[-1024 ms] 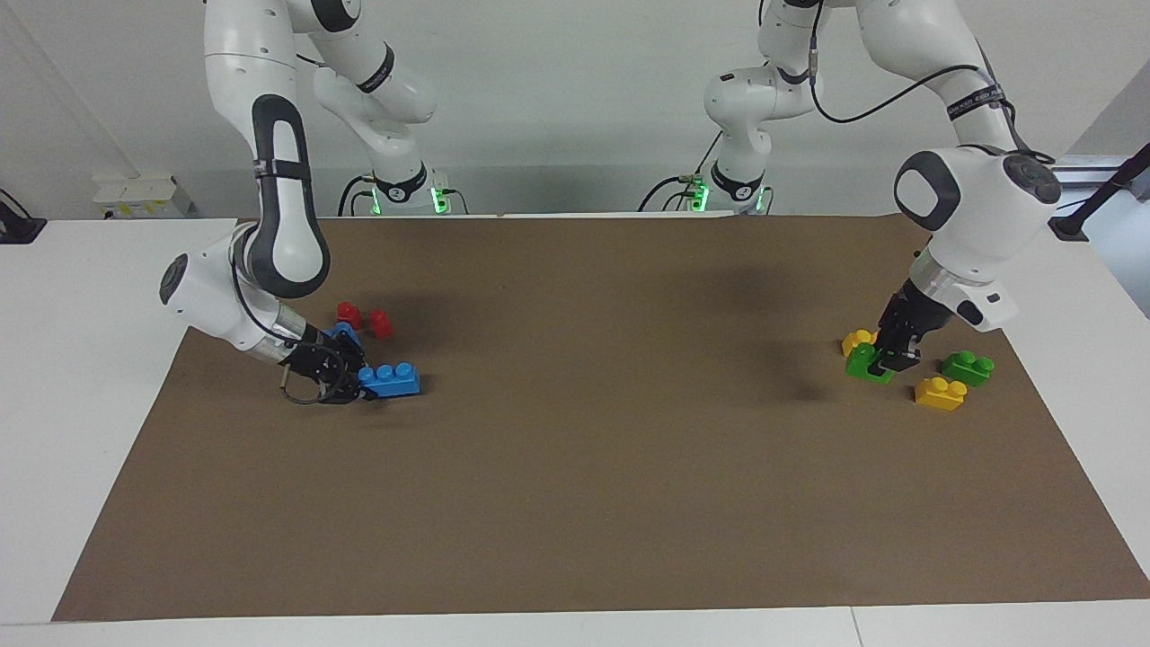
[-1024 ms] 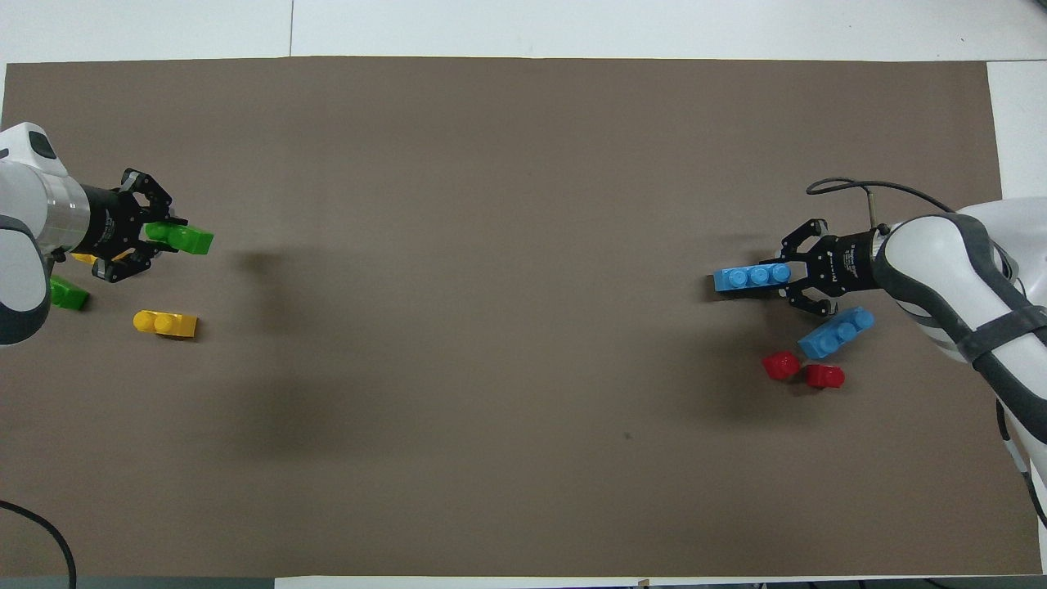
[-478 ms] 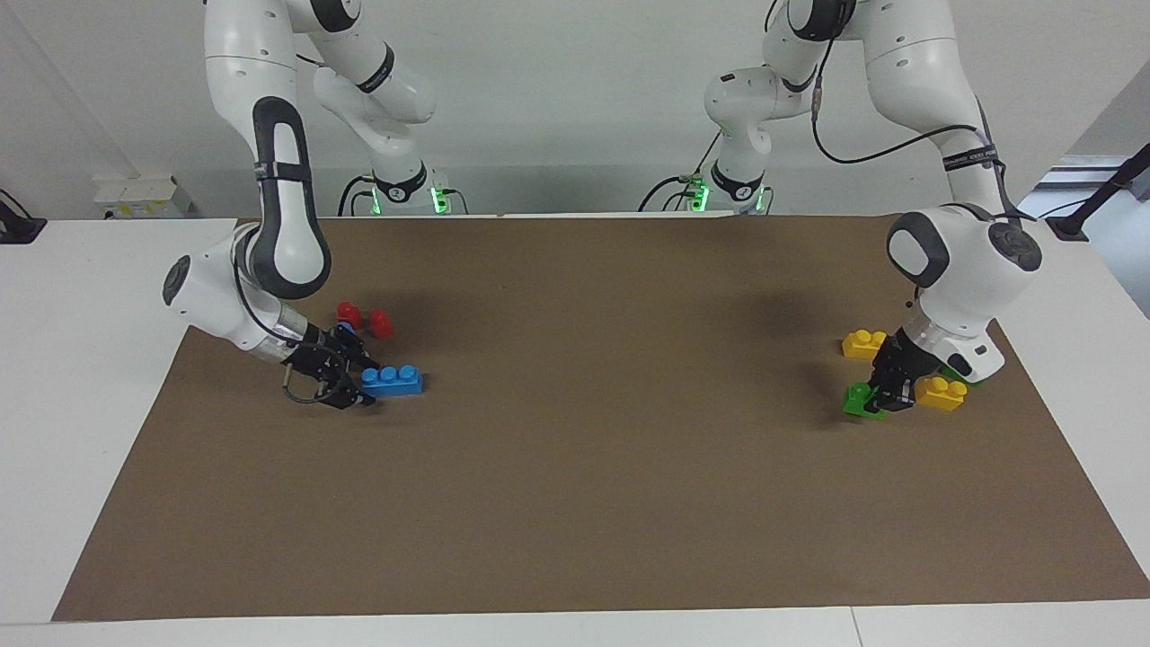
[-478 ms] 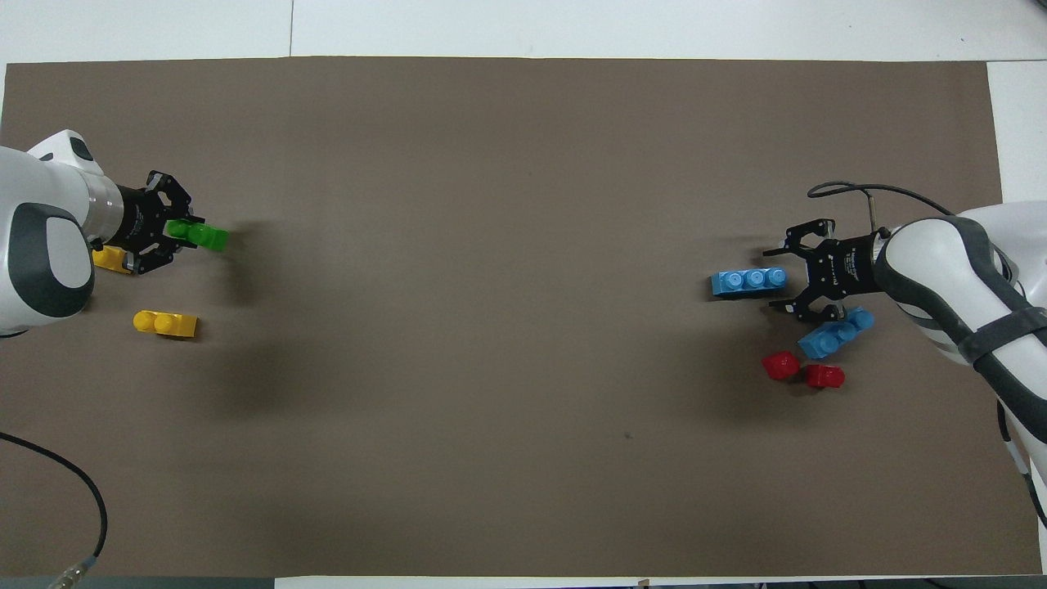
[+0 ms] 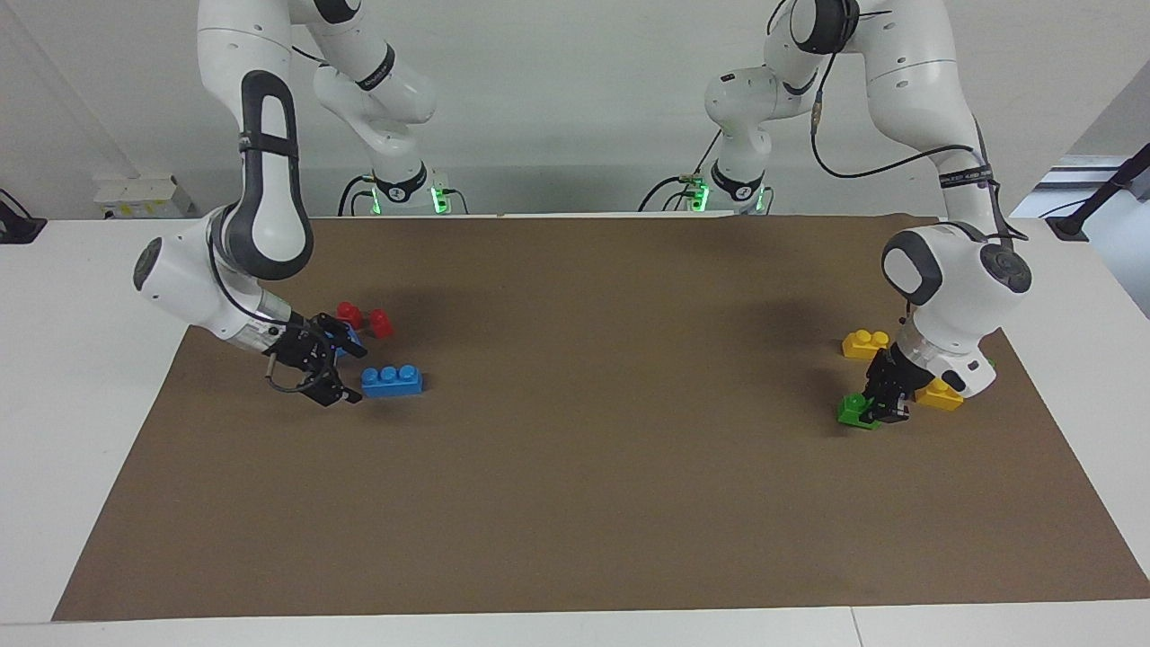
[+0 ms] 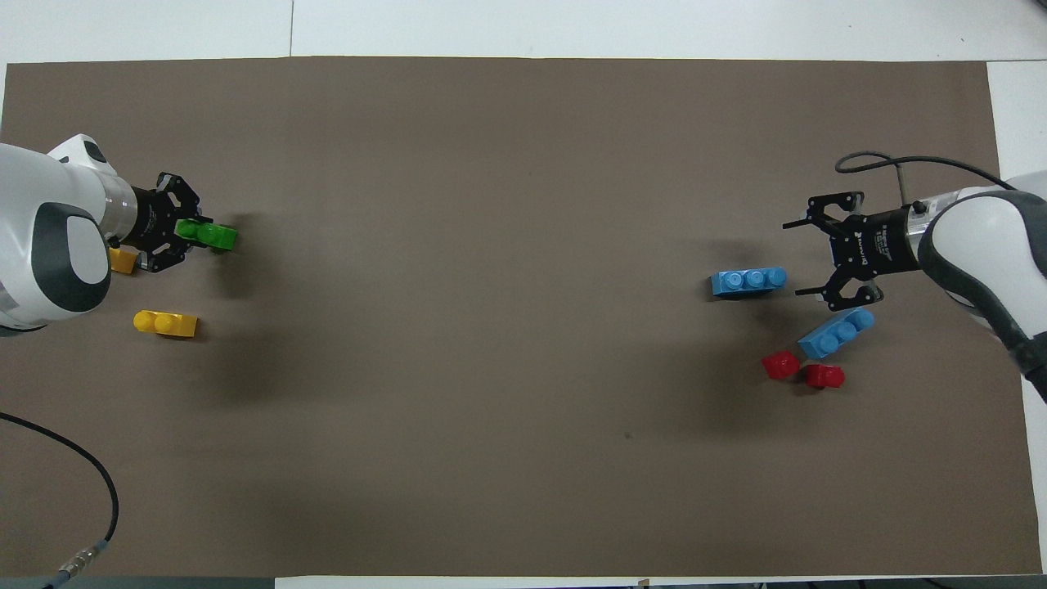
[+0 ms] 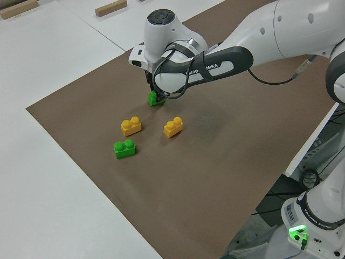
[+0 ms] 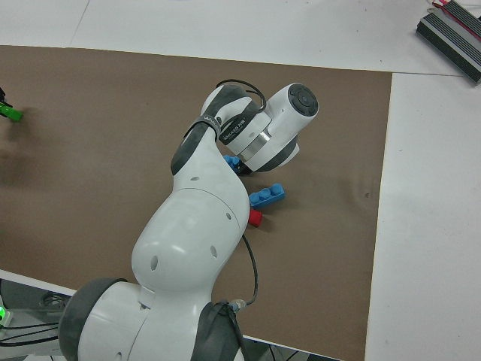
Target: Remove green block with left arm and hold with right
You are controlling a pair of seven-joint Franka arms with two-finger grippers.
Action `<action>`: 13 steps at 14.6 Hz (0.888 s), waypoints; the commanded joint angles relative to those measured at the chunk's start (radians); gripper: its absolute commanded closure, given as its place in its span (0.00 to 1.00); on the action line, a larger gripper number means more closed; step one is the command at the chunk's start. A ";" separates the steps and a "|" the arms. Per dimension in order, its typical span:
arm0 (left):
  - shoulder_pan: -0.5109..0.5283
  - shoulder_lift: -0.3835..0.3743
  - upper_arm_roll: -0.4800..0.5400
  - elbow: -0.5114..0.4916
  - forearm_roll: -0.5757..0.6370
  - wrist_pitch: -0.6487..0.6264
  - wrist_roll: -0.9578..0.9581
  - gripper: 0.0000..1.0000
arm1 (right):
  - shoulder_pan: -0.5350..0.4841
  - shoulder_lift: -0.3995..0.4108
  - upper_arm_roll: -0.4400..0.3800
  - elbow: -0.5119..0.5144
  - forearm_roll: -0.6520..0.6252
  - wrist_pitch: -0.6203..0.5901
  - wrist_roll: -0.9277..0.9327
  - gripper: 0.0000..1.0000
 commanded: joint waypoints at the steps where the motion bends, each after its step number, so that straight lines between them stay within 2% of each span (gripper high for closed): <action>1: 0.001 0.036 -0.002 0.021 0.000 0.046 -0.022 1.00 | 0.037 -0.092 0.007 0.072 -0.119 -0.121 -0.004 0.00; 3: 0.001 0.038 -0.002 0.022 0.029 0.061 -0.019 1.00 | 0.047 -0.129 0.008 0.144 -0.174 -0.214 -0.024 0.00; 4: 0.001 0.038 -0.004 0.025 0.052 0.062 -0.018 0.92 | 0.049 -0.156 0.010 0.165 -0.221 -0.257 -0.069 0.00; 5: -0.002 0.039 -0.004 0.031 0.065 0.061 -0.018 0.34 | 0.051 -0.195 0.014 0.174 -0.269 -0.293 -0.130 0.00; 6: -0.006 0.040 -0.004 0.039 0.066 0.058 -0.018 0.00 | 0.051 -0.233 0.016 0.182 -0.306 -0.322 -0.190 0.00; 8: -0.004 0.043 -0.004 0.056 0.072 0.049 -0.016 0.00 | 0.051 -0.279 0.017 0.220 -0.332 -0.400 -0.310 0.00; 13: -0.006 0.037 -0.005 0.080 0.109 0.018 -0.009 0.00 | 0.051 -0.301 0.019 0.343 -0.462 -0.532 -0.702 0.00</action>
